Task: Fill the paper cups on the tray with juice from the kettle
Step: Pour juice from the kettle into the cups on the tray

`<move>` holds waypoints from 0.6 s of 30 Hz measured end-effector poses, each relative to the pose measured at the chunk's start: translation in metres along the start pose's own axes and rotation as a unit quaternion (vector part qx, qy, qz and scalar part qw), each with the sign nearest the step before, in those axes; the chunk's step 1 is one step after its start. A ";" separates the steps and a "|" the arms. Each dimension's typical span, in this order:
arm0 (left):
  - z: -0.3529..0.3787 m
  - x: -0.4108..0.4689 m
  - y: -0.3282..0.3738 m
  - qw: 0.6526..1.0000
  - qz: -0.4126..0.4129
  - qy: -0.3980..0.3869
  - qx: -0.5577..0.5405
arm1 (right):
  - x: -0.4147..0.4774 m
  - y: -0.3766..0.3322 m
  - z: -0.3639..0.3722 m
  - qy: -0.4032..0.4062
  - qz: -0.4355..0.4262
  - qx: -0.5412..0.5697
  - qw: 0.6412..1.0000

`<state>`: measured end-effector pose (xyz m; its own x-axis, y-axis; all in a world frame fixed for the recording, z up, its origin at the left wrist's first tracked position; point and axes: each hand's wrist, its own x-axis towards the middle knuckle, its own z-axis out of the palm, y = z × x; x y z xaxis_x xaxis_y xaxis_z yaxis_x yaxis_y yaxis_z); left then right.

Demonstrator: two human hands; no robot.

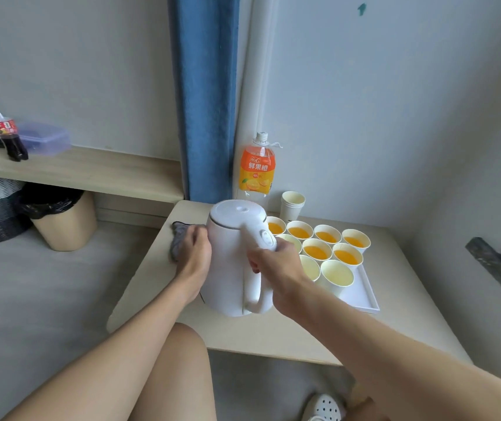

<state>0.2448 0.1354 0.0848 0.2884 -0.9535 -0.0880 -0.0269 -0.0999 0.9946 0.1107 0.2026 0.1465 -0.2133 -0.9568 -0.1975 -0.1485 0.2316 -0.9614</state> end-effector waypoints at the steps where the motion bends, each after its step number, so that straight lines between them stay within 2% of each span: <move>1: 0.004 -0.004 0.007 1.000 0.001 -0.003 -0.013 | -0.001 -0.009 -0.009 0.004 -0.006 -0.009 1.000; 6: 0.025 -0.021 0.034 0.998 0.048 -0.029 -0.020 | -0.009 -0.054 -0.053 0.033 -0.043 -0.041 0.998; 9: 0.046 -0.024 0.043 0.993 0.072 -0.072 -0.065 | -0.007 -0.073 -0.080 0.053 -0.066 -0.058 0.995; 13: 0.072 -0.036 0.049 0.980 0.080 -0.159 -0.087 | 0.005 -0.089 -0.114 0.102 -0.085 -0.110 0.985; 18: 0.104 -0.050 0.051 0.956 0.076 -0.260 -0.111 | 0.027 -0.095 -0.149 0.164 -0.067 -0.149 0.973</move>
<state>0.1292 0.1481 0.1343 -0.2202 -0.9703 0.1002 0.1892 0.0583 0.9802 -0.0251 0.1812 0.2611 -0.4622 -0.8857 0.0440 -0.4589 0.1965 -0.8665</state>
